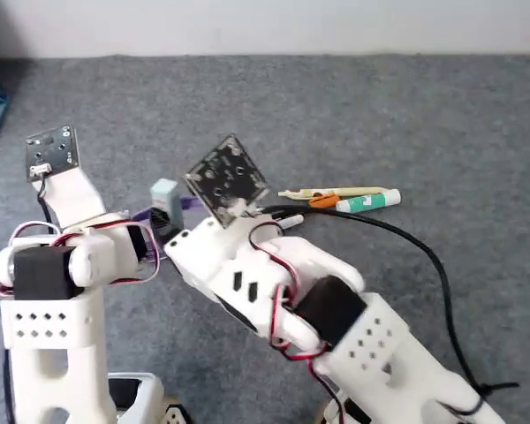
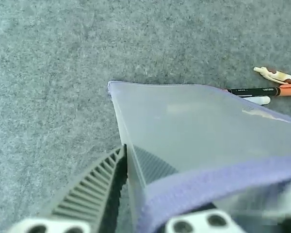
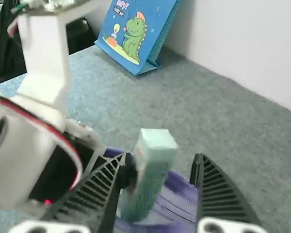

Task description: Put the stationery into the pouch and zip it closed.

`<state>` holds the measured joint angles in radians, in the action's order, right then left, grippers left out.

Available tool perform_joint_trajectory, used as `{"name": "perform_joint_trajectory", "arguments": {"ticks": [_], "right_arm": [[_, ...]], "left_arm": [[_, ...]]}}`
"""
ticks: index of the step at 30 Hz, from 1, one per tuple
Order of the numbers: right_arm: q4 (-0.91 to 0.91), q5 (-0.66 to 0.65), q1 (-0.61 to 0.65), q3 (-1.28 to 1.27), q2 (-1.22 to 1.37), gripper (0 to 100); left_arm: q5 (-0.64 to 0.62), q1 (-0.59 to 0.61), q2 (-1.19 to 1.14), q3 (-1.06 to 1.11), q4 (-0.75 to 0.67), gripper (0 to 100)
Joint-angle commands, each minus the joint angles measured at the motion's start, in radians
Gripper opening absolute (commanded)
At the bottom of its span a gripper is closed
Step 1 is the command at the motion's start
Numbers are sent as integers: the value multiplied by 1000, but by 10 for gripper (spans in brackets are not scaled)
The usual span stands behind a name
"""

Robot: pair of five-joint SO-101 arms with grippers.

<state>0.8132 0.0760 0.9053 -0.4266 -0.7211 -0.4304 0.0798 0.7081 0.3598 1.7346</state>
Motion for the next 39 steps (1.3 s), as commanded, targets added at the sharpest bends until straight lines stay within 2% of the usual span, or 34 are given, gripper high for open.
{"name": "perform_joint_trajectory", "arguments": {"ticks": [1, 9, 14, 16, 19, 23, 26, 32, 35, 39], "right_arm": [[48, -6, -12, 5, -93, 191], [128, -6, -97, 5, -219, 184], [148, 32, -99, 5, -225, 180], [148, 51, -99, 2, -219, 136], [139, 52, -99, -14, -211, 1], [147, 91, -127, -21, -185, 35], [145, 187, -243, -17, -153, 6], [211, 351, -552, -18, 19, 14], [219, 394, -679, -15, 176, 16], [225, 419, -788, 44, 397, 29]], "left_arm": [[-8, 8, -44, -8, -20, 12], [-8, 8, -46, -8, -21, 12], [-8, 8, -46, -7, -46, 12], [-8, 8, -46, -7, -54, 12], [-8, 8, -46, -7, -54, 12], [-8, 8, -46, -5, -54, 12], [-8, 8, -46, -5, -54, 12], [-8, 8, -46, -4, -48, 12], [-8, 8, -46, -4, -48, 12], [-6, 8, -46, -4, -48, 12]]}}
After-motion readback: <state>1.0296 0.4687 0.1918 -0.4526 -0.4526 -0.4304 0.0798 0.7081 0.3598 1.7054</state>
